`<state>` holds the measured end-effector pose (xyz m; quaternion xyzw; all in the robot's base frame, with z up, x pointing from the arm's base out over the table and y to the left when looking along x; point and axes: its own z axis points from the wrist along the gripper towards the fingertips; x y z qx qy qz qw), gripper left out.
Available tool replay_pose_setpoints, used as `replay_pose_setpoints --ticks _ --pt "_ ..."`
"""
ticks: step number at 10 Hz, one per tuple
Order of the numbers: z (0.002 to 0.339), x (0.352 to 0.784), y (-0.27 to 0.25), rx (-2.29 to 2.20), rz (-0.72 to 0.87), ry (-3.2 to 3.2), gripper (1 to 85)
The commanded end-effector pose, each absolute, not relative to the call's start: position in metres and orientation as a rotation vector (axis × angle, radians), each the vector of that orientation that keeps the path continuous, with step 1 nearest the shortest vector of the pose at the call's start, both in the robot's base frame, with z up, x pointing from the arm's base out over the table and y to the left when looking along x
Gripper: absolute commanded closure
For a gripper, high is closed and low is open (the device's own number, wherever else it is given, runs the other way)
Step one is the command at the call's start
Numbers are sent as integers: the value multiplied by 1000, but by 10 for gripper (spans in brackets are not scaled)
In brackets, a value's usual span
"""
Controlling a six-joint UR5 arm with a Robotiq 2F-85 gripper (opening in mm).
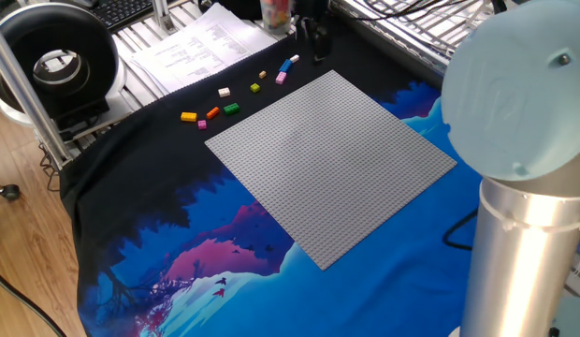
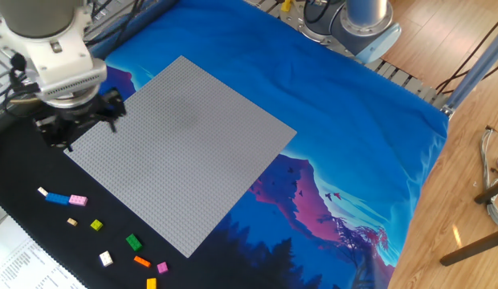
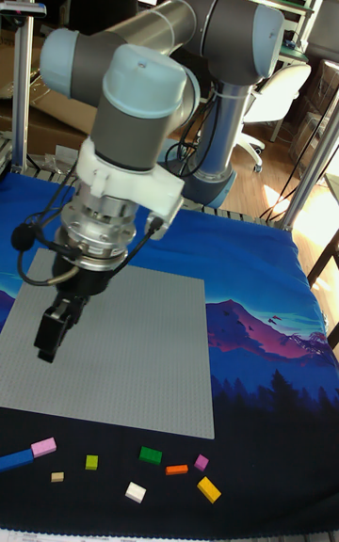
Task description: Build with small Lego blocks
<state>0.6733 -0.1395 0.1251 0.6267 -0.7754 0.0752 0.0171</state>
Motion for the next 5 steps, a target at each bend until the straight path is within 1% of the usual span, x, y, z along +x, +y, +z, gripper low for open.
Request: replay_pose_setpoints --ticks 1,2,4,5 --pt "127 693 -184 2118 242 -2203 110" --pt "124 701 -188 2150 226 -2202 110" --pt "110 713 -180 2190 167 -2223 120" --pt "106 721 -178 2196 192 -2241 133"
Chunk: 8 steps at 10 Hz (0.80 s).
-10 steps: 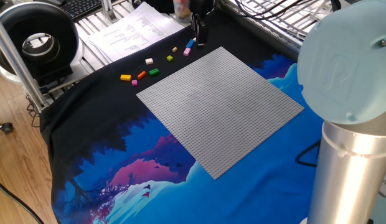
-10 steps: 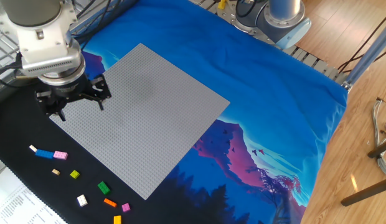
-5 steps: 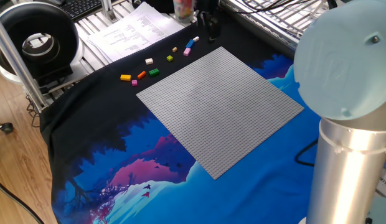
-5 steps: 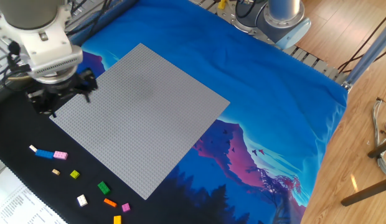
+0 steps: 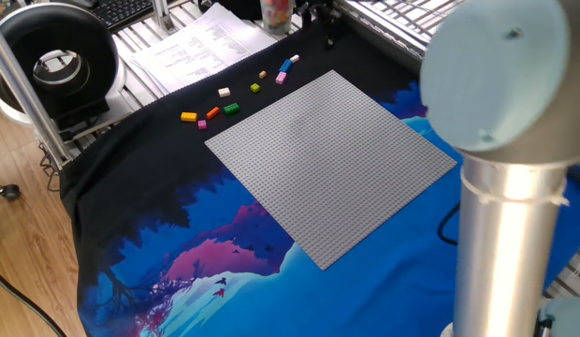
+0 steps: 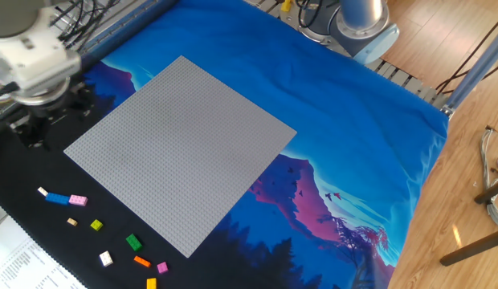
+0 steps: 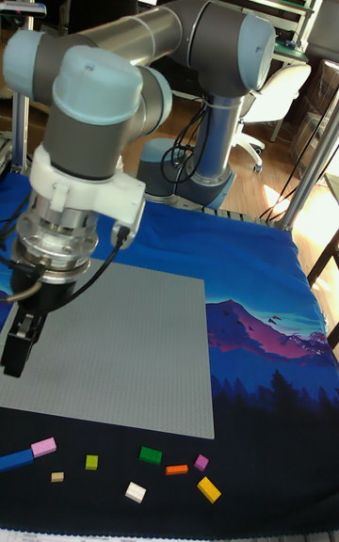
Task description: Build with small Lego blocks
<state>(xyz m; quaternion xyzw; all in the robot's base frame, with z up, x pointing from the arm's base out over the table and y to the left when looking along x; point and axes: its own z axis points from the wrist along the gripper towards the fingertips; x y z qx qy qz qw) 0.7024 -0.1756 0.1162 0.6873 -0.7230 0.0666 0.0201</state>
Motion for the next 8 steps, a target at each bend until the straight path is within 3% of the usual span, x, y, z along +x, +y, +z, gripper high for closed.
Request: replay_pose_setpoints --ticks 1,3,8 --pt "105 727 -184 2191 257 -2229 177" --pt "99 737 -178 2220 309 -2235 210" --pt "77 737 -149 2260 284 -2282 180"
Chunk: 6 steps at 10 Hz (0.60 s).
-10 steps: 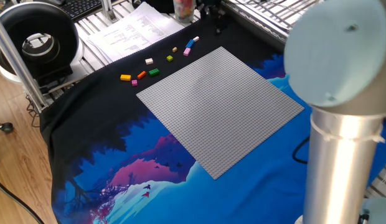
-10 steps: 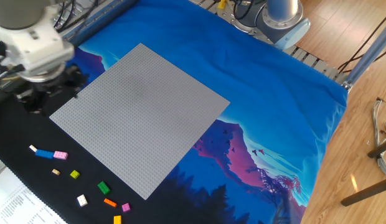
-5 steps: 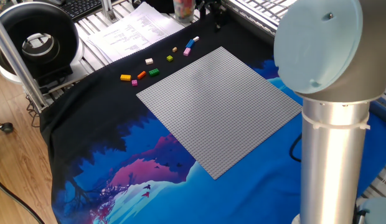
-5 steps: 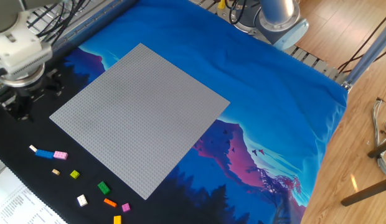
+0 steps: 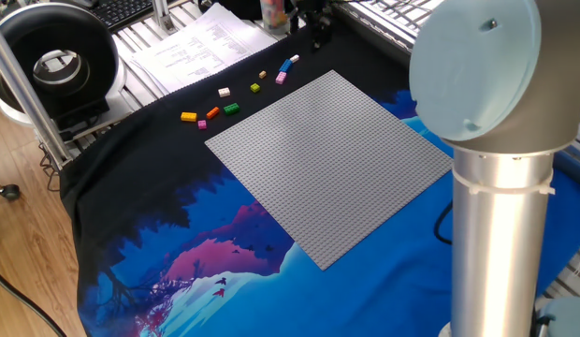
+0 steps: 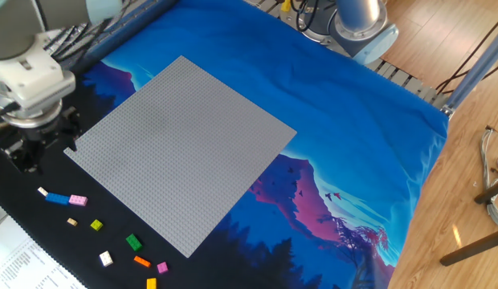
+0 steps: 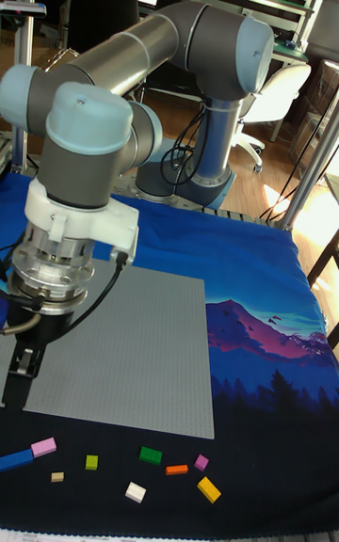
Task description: Build with small Lego blocks
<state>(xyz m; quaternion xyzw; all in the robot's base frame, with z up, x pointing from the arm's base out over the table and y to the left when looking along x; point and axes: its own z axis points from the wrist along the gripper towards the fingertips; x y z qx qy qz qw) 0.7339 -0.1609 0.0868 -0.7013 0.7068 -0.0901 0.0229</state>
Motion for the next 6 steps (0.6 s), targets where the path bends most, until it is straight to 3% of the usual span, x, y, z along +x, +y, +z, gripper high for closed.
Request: replay_pose_setpoints --ticks 1,6 --pt "74 737 -147 -2140 -276 2164 180" --pt "53 736 -141 -2129 -295 2136 177"
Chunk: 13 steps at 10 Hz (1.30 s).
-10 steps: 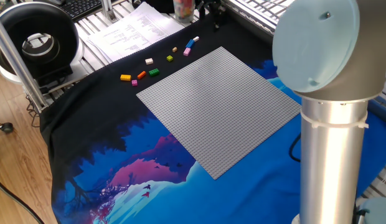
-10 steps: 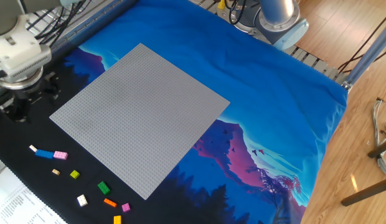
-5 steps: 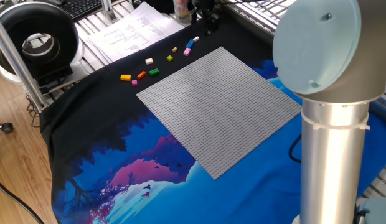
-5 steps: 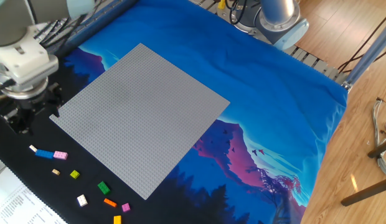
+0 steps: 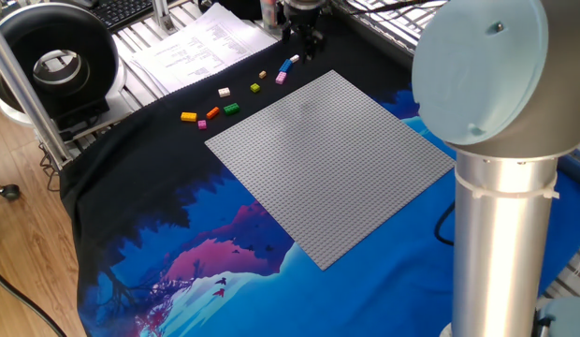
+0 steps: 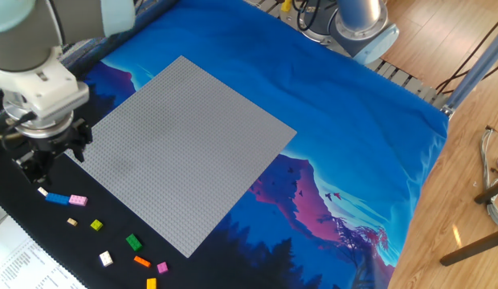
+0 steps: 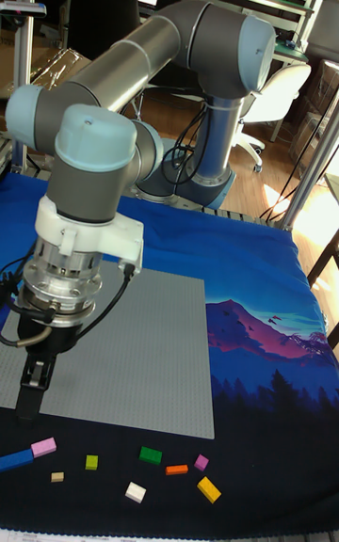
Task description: Build with small Lego blocks
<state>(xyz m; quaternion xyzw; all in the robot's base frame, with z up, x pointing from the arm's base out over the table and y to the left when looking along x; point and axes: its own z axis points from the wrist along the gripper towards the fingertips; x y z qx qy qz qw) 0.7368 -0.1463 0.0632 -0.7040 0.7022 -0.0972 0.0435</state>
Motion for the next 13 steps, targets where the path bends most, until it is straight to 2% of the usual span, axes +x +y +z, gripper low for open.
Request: replay_pose_setpoints --ticks 1,10,13 --pt "51 735 -143 -2139 -309 2131 177" --pt "47 719 -147 -2182 -295 2156 183" --pt "66 721 -144 -1986 -304 2299 187"
